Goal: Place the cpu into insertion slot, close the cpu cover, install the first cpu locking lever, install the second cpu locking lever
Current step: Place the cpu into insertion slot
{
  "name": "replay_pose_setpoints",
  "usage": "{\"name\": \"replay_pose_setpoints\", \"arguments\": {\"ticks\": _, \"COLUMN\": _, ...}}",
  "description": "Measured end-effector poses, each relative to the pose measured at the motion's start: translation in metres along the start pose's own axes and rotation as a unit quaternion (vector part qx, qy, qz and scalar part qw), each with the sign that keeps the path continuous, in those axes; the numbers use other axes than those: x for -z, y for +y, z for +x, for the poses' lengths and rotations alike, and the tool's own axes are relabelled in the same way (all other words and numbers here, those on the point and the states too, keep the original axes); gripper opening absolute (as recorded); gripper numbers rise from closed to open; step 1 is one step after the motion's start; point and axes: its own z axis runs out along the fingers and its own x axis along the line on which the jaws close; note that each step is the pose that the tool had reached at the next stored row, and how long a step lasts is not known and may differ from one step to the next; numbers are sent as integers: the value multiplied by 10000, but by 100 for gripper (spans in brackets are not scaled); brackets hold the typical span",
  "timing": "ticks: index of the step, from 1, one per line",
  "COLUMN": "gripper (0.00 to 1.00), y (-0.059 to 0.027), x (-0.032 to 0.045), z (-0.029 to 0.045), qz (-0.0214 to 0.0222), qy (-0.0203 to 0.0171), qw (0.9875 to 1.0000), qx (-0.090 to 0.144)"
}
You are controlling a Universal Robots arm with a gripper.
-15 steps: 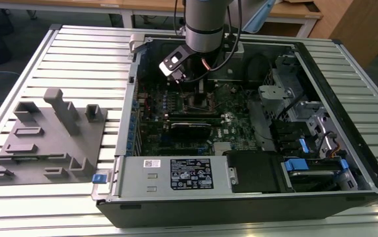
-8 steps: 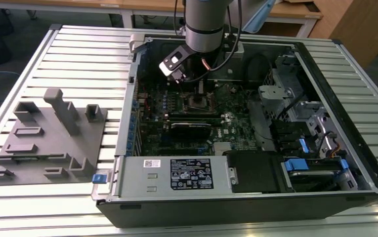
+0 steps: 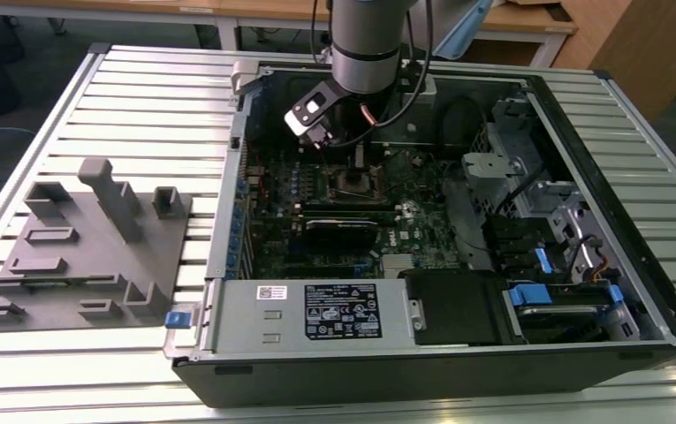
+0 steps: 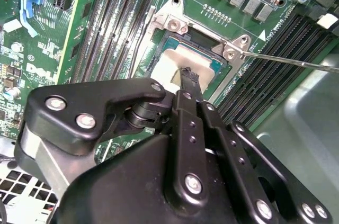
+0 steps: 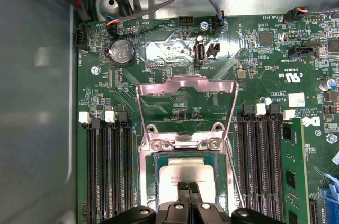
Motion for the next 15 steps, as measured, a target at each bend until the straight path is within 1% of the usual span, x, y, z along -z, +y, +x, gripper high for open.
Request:
{"name": "replay_pose_setpoints", "arguments": {"ticks": 1, "gripper": 10, "y": 0, "x": 0, "z": 0, "qz": 10, "qy": -2, "qw": 10000, "qx": 0}}
{"name": "replay_pose_setpoints", "arguments": {"ticks": 5, "gripper": 10, "y": 0, "x": -4, "z": 0, "qz": 9, "qy": 1, "qw": 10000, "qx": -1}}
{"name": "replay_pose_setpoints", "arguments": {"ticks": 12, "gripper": 10, "y": -2, "x": -45, "z": 0, "qz": 10, "qy": 30, "qw": 10000, "qx": -2}}
{"name": "replay_pose_setpoints", "arguments": {"ticks": 15, "gripper": 10, "y": -4, "x": -62, "z": 0, "qz": 11, "qy": 34, "qw": 10000, "qx": -2}}
